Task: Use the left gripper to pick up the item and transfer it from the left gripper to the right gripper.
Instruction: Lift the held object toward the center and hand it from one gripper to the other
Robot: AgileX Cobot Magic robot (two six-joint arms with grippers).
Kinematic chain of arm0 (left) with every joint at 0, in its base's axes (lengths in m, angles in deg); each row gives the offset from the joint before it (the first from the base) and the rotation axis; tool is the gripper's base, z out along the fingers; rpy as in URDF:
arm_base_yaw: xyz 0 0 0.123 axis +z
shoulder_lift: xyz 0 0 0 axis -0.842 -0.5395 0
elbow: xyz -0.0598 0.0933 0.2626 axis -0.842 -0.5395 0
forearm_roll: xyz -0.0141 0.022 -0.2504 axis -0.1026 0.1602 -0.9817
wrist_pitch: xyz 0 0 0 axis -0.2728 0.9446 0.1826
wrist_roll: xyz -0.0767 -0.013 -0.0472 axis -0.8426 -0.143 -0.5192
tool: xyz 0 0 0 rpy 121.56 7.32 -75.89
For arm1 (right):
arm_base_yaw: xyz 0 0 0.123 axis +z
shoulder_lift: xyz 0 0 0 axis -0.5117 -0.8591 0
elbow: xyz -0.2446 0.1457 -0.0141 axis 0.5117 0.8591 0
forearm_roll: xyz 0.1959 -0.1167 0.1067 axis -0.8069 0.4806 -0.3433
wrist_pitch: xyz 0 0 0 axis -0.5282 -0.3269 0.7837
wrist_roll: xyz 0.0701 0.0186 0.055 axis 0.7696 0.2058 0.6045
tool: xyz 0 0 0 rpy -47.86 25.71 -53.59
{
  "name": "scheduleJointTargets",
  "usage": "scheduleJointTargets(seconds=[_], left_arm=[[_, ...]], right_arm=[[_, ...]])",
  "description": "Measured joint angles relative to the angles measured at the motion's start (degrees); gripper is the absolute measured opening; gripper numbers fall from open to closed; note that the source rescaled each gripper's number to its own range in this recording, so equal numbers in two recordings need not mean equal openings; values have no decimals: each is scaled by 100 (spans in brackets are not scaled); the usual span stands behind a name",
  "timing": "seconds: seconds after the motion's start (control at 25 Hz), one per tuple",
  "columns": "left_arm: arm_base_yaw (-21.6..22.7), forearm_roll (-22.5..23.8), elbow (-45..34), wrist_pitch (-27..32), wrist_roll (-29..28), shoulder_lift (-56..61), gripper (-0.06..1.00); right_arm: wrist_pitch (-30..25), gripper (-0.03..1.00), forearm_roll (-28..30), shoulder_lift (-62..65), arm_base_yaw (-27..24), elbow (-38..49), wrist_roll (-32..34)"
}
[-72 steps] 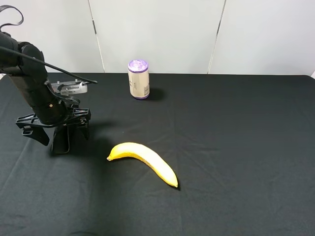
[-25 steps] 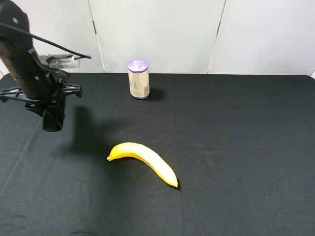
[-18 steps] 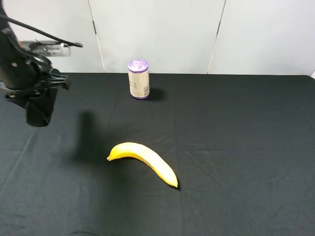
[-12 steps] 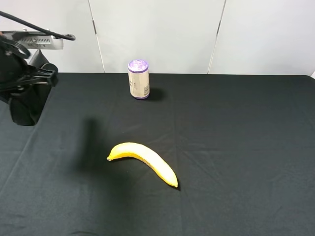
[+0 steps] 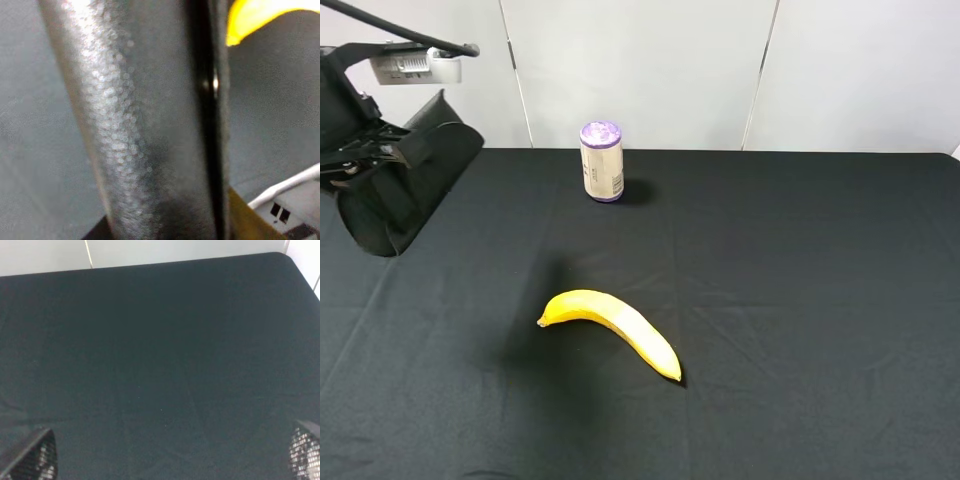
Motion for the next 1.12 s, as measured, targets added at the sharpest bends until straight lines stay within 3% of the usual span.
scheduleJointTargets(seconds=[0.28,0.48,0.64,0.92,1.12], left_arm=[[0,-389,0,0,1339,0,1],[-197,-426,0,-4,2254,-7,1],[-601,-384,11,-120,2484,-159,1],[-1502,240,22,-493,2575,-452,1],[-1964,289,28,-729,2955,-496,1]], right_arm=[[0,100,0,0,0,0,0],[6,100,0,0,0,0,0],[6,100,0,0,0,0,0],[6,100,0,0,0,0,0],[6,100,-24,0,0,0,0]])
